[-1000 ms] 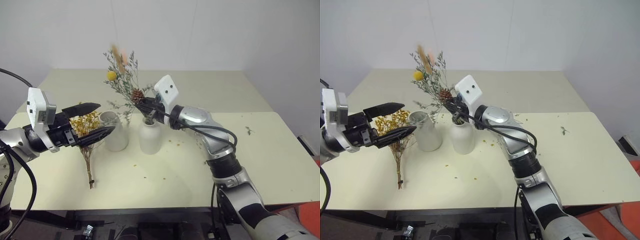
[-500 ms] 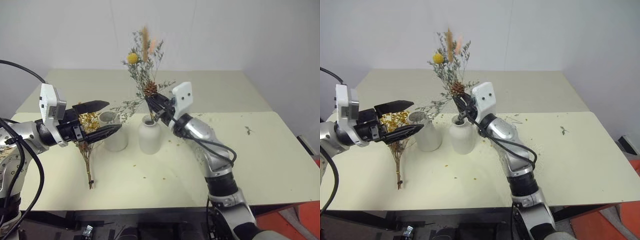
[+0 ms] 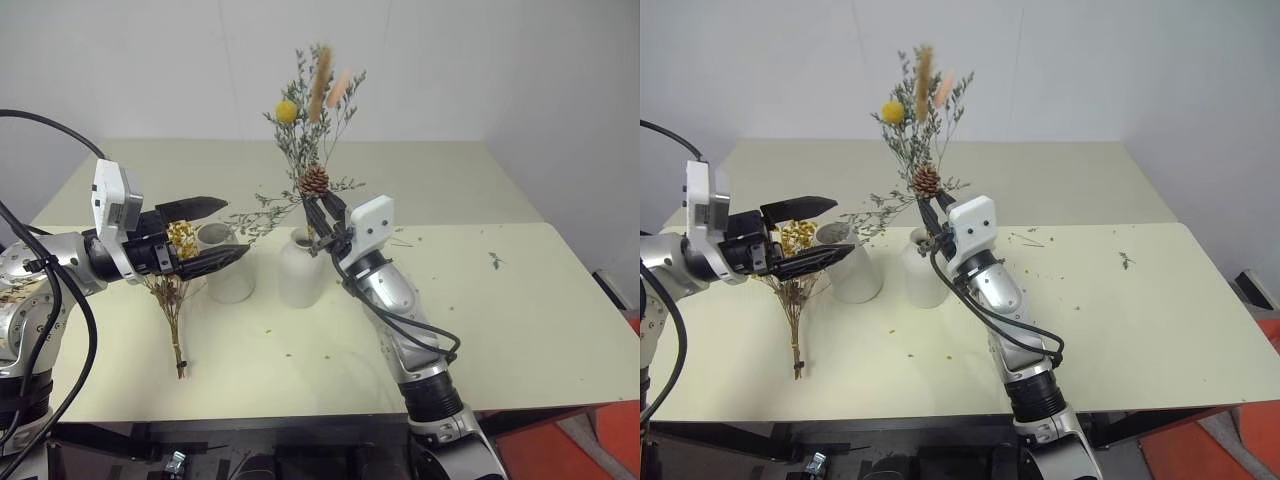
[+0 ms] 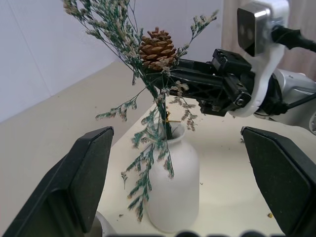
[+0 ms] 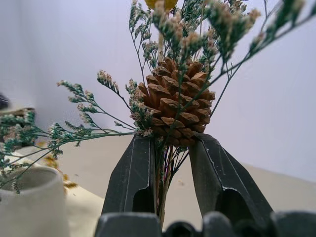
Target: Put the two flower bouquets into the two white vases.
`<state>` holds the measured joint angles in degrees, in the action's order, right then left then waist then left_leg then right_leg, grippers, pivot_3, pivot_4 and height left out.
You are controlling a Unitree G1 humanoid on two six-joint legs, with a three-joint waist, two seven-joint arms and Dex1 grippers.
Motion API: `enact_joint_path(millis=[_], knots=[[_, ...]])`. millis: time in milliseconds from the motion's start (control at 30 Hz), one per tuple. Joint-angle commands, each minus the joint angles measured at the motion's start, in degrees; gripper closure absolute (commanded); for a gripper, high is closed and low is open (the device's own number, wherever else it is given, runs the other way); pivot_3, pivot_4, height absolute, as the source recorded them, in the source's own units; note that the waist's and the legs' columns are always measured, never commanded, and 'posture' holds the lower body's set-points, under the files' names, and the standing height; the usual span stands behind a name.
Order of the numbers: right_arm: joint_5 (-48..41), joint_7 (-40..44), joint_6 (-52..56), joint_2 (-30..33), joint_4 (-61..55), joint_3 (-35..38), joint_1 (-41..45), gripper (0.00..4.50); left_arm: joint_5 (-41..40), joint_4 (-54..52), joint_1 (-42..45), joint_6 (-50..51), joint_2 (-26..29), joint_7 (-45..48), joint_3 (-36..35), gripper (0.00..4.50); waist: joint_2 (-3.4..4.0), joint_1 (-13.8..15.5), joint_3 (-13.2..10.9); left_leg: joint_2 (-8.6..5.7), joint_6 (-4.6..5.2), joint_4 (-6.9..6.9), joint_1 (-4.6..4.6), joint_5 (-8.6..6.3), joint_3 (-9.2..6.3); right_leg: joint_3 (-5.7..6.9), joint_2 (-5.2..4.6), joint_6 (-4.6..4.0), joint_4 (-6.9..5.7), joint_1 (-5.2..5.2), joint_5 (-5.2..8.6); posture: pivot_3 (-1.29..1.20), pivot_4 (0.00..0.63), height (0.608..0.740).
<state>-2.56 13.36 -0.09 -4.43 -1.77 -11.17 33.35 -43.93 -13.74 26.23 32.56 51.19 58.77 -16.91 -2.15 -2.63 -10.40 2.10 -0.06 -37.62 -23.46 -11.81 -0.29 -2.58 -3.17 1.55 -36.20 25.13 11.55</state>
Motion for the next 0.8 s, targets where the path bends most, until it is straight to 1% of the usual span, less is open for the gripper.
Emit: enact_joint_path(millis=[33, 233, 500, 700, 733, 767, 800], knots=[[-0.19, 0.31, -2.57, -0.91, -3.66, -1.02, 0.25, 3.36, 0.25, -0.32, 1.23, -1.41, 0.03, 0.56, -0.48, 0.0, 0.0, 0.0, 0.0, 0.0, 0.0, 0.0, 0.0, 0.0, 0.0, 0.0, 0.0, 0.0, 0.0, 0.0, 0.0, 0.0, 0.15, 0.74], [1.4, -0.19, -4.49, -1.29, -2.24, -2.59, -1.44, 3.36, 0.47, -0.16, 1.79, -1.11, -0.29, 0.83, -0.2, 0.0, 0.0, 0.02, 0.0, 0.0, 0.0, 0.0, 0.01, 0.0, 0.0, 0.0, 0.0, 0.0, 0.0, -0.01, 0.01, 0.0, 0.15, 0.74], [3.74, -0.92, -8.69, -0.94, 2.36, -2.54, -2.73, 3.36, 0.85, 0.1, 2.05, -1.13, -0.48, 1.41, -0.06, 0.0, 0.0, 0.01, 0.0, 0.0, 0.0, 0.0, 0.01, 0.0, 0.0, 0.0, 0.0, 0.0, 0.0, 0.0, 0.0, 0.0, 0.15, 0.74], [3.79, 0.19, -9.95, -0.39, 2.4, -2.98, -3.9, 3.36, 1.09, 0.45, 2.39, -1.25, -0.43, 1.82, 0.16, 0.0, 0.0, 0.01, 0.0, 0.0, 0.0, 0.0, 0.01, 0.0, 0.0, 0.0, 0.0, -0.01, -0.01, -0.01, 0.0, 0.0, 0.15, 0.74], [3.58, 0.54, -9.84, -0.17, 1.86, -2.99, -4.2, 2.92, 1.11, 0.57, 2.49, -1.27, -0.41, 1.94, 0.23, 0.0, 0.0, 0.01, 0.0, 0.0, 0.0, 0.0, 0.01, 0.0, 0.0, 0.0, 0.0, -0.01, -0.01, -0.01, 0.0, 0.0, 0.15, 0.74], [3.37, 0.99, -9.76, 0.11, 1.3, -3.01, -4.48, 2.74, 1.14, 0.7, 2.6, -1.29, -0.41, 2.04, 0.3, 0.0, 0.0, 0.02, 0.0, 0.0, 0.0, 0.0, 0.01, 0.0, 0.0, 0.0, 0.0, -0.01, -0.01, -0.01, 0.0, 0.0, 0.15, 0.74], [3.13, 1.36, -9.54, 0.35, 0.63, -2.99, -4.83, 2.44, 1.17, 0.82, 2.71, -1.31, -0.41, 2.13, 0.39, 0.0, 0.0, 0.01, 0.0, 0.0, 0.0, 0.0, 0.02, 0.0, 0.0, 0.0, 0.0, -0.01, -0.01, -0.01, 0.0, 0.0, 0.15, 0.74]])
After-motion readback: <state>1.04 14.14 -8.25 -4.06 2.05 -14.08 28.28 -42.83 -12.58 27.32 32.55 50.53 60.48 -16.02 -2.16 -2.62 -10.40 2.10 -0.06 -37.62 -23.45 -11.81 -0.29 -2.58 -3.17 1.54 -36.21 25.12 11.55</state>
